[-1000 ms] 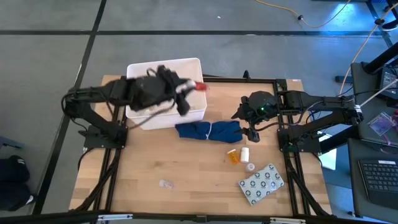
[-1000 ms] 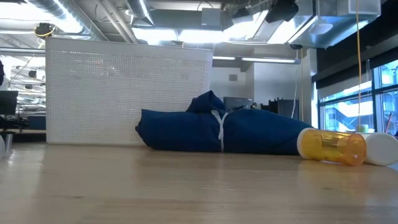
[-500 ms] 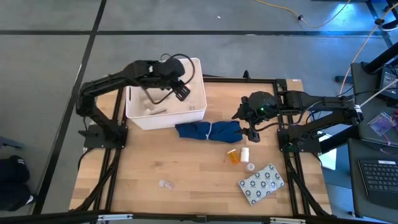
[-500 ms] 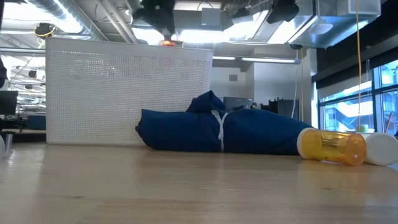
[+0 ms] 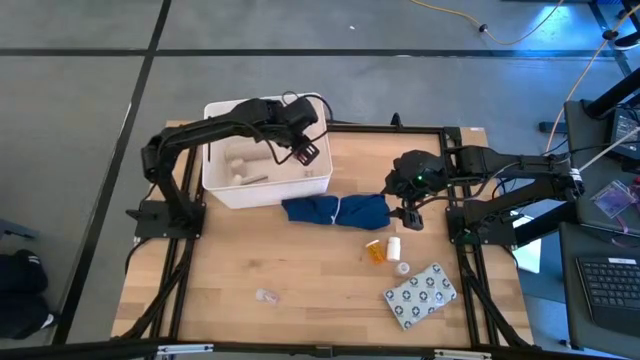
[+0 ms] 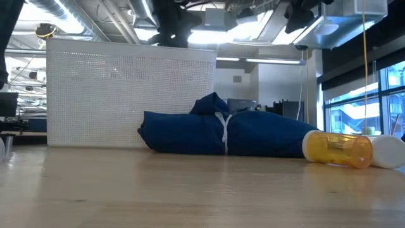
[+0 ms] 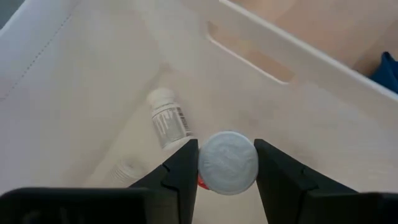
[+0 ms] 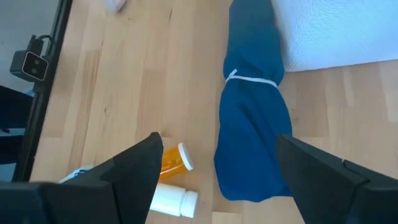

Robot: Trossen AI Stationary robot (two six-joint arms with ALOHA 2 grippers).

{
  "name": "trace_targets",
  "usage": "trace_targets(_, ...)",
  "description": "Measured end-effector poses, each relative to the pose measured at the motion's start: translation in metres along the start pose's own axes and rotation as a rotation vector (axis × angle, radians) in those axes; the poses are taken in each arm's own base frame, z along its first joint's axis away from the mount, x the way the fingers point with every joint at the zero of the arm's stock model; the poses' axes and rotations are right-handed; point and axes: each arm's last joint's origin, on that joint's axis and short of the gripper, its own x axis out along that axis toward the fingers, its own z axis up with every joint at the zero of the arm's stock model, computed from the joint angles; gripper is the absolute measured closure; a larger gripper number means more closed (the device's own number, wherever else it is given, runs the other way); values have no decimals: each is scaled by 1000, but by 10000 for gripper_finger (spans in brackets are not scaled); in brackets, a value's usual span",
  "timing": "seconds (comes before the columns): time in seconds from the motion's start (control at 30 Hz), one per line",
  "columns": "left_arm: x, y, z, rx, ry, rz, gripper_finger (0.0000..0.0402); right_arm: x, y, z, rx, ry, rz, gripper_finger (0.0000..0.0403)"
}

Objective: Pick & place medical supplies in basket/bin
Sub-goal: Put the red pill bottle into the white container

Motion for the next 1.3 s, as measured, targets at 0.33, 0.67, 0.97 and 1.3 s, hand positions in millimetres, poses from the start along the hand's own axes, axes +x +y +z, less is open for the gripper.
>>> trace_targets(0.33,37,5,-25,-62,-21,-90,273,0,0,0,-29,-4,0,94)
trace_targets(0.67,79,6,-57,-87,81,-90,273,0,0,1,-31,-14,-1,94)
trace_targets(0.97,93,11,-66,-104,78,-95,272,0,0,4,-33,-43,-2,94)
trace_targets(1.3,100,11,-73,-102,90,-97,243,0,0,8,-38,-82,-1,94)
